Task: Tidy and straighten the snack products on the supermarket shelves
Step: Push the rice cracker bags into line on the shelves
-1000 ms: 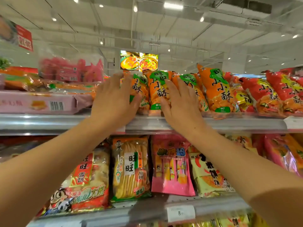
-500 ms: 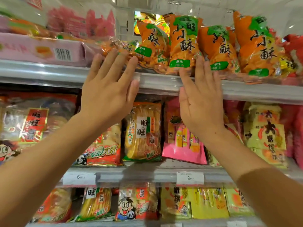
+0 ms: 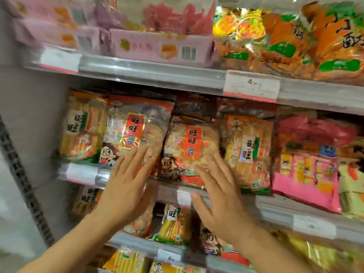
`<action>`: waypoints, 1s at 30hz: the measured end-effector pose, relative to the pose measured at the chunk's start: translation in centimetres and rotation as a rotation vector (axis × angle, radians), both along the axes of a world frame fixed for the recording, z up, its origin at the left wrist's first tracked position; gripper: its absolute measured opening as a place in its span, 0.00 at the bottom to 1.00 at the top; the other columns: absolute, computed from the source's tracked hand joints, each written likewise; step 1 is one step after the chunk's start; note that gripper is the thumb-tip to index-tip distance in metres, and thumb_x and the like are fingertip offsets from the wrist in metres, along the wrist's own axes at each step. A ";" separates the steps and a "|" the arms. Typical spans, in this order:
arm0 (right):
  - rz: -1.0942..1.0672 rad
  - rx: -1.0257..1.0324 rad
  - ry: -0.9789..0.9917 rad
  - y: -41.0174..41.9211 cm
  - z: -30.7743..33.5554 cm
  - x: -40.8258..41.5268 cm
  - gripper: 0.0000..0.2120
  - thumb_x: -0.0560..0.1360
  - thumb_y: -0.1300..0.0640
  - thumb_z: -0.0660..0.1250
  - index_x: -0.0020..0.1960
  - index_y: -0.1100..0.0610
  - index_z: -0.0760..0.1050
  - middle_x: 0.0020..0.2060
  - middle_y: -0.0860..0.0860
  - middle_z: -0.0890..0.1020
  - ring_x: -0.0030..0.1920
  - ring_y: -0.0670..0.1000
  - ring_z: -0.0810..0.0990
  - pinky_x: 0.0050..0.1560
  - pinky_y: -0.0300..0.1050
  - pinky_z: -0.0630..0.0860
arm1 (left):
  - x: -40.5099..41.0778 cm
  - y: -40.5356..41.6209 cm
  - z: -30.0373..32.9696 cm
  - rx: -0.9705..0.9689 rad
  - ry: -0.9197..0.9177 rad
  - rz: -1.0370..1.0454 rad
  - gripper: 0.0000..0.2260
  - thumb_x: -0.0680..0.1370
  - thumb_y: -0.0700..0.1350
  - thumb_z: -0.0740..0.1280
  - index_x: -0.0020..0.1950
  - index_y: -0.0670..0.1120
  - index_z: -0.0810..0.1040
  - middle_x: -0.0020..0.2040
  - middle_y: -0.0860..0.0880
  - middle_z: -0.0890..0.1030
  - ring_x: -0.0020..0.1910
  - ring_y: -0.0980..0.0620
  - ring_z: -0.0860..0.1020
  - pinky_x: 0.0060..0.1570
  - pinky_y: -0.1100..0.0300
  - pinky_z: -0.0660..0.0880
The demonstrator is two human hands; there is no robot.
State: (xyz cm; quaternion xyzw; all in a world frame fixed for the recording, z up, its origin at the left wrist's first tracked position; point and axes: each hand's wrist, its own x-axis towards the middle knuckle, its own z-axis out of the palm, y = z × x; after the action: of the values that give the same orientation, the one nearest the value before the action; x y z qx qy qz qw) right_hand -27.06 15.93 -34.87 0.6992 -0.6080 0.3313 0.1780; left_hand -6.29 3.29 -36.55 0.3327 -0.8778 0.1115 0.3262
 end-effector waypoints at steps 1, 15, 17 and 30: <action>-0.023 0.047 -0.026 -1.3 -0.9 1.3 0.27 0.78 0.45 0.57 0.75 0.54 0.66 0.78 0.51 0.55 0.79 0.51 0.48 0.76 0.57 0.53 | 1.5 -1.1 -0.6 0.027 -0.020 0.016 0.27 0.78 0.54 0.56 0.75 0.44 0.67 0.78 0.41 0.60 0.77 0.38 0.59 0.70 0.36 0.63; -0.491 0.214 0.108 -8.9 -5.6 10.4 0.27 0.79 0.41 0.53 0.74 0.50 0.66 0.79 0.51 0.53 0.78 0.50 0.51 0.74 0.54 0.49 | 9.7 -10.1 -6.3 -0.054 -0.057 -0.135 0.30 0.77 0.52 0.58 0.78 0.46 0.61 0.80 0.43 0.56 0.78 0.35 0.53 0.72 0.37 0.54; -0.503 0.198 0.106 -9.1 -5.8 10.4 0.27 0.78 0.41 0.55 0.74 0.50 0.67 0.79 0.51 0.54 0.78 0.50 0.53 0.74 0.54 0.51 | 9.5 -10.3 -6.7 -0.062 -0.034 -0.149 0.31 0.76 0.52 0.59 0.79 0.46 0.61 0.80 0.44 0.55 0.78 0.36 0.52 0.73 0.38 0.52; -0.409 0.065 -0.233 -9.6 -4.7 11.3 0.26 0.74 0.38 0.58 0.70 0.44 0.70 0.76 0.38 0.56 0.75 0.41 0.54 0.72 0.48 0.56 | 10.8 -10.4 -4.3 0.058 0.128 -0.269 0.29 0.77 0.54 0.60 0.75 0.45 0.66 0.77 0.43 0.63 0.73 0.40 0.65 0.68 0.45 0.61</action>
State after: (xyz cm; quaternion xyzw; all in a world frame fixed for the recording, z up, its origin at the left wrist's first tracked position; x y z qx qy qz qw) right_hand -15.76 6.30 -39.60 0.5238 -0.7639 0.3470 0.1473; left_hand 4.53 -7.14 -40.85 0.2277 -0.8947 0.0197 0.3837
